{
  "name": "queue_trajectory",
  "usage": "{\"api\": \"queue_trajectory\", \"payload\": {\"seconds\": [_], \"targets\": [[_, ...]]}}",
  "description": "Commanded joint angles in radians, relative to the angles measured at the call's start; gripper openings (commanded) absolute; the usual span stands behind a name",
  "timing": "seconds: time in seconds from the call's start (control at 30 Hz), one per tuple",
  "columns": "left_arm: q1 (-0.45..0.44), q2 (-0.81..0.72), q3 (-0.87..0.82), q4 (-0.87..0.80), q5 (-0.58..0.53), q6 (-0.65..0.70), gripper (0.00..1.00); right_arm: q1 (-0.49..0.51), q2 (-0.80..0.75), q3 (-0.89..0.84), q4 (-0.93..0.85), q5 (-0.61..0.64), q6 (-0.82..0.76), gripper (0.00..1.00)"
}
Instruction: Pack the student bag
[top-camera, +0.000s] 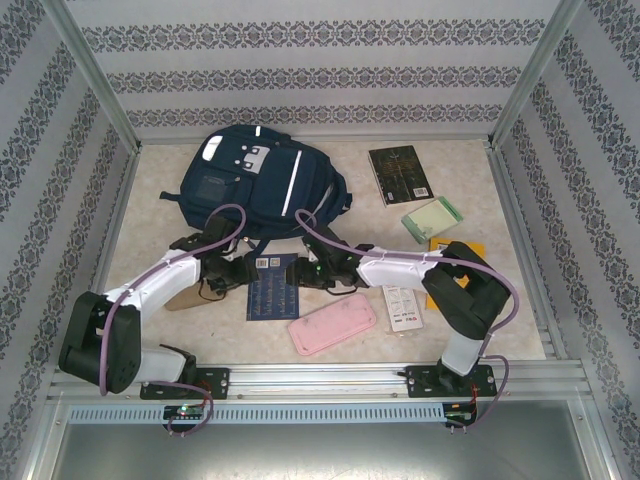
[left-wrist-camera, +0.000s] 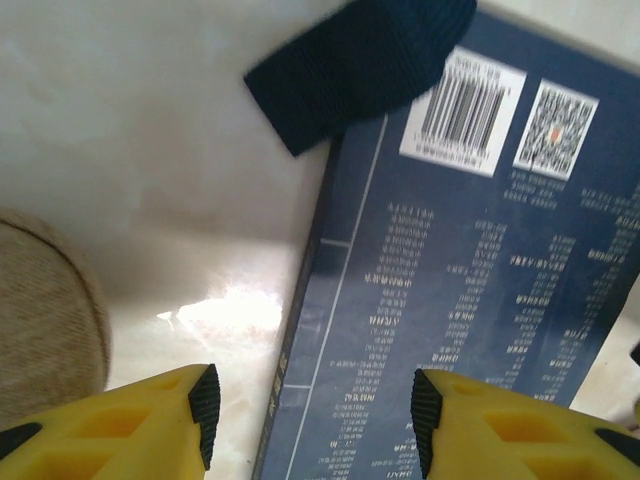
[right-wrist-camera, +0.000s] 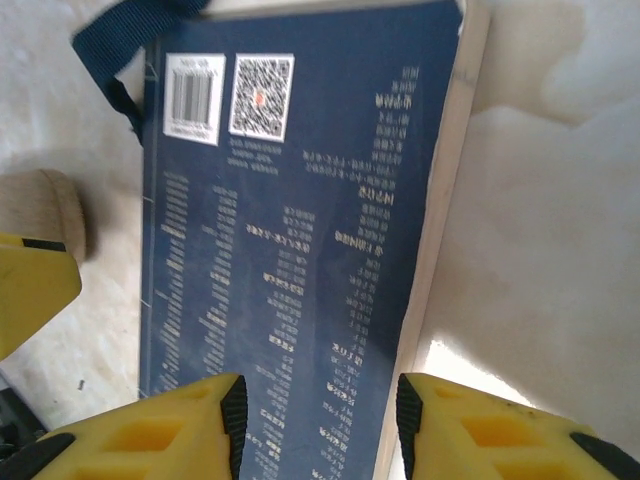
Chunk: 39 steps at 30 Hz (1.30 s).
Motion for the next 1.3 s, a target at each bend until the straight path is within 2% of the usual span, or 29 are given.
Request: {"api": "queue_trajectory", "payload": {"seconds": [0.0, 0.27, 0.43, 0.53, 0.6, 0.77, 0.87, 1.07, 1.27], "targets": [[-0.029, 0.021, -0.023, 0.064, 0.034, -0.032, 0.55, 0.021, 0.038, -0.019, 0.001, 0.031, 0.023, 0.43], [-0.050, 0.072, -0.065, 0.120, 0.060, -0.044, 0.54, 0.045, 0.092, 0.014, -0.002, 0.024, 0.033, 0.36], [-0.062, 0.089, -0.086, 0.130, 0.025, -0.045, 0.53, 0.049, 0.100, 0.020, -0.005, 0.024, 0.035, 0.36], [-0.062, 0.119, -0.090, 0.162, 0.066, -0.046, 0.53, 0.047, 0.106, 0.025, -0.001, 0.019, 0.036, 0.35], [-0.063, 0.143, -0.087, 0.179, 0.100, -0.046, 0.49, 0.050, 0.112, 0.032, -0.002, 0.013, 0.032, 0.35], [-0.064, 0.107, -0.104, 0.328, 0.329, -0.104, 0.45, 0.051, 0.120, 0.042, -0.005, 0.006, 0.027, 0.29], [-0.063, 0.038, -0.108, 0.386, 0.414, -0.148, 0.44, 0.050, 0.112, 0.037, -0.007, 0.010, 0.027, 0.27], [-0.055, -0.089, -0.112, 0.424, 0.418, -0.209, 0.40, 0.044, 0.091, 0.028, -0.007, 0.022, 0.024, 0.24], [-0.046, -0.120, -0.151, 0.559, 0.436, -0.292, 0.38, 0.034, 0.083, 0.030, 0.001, 0.013, 0.025, 0.24]]}}
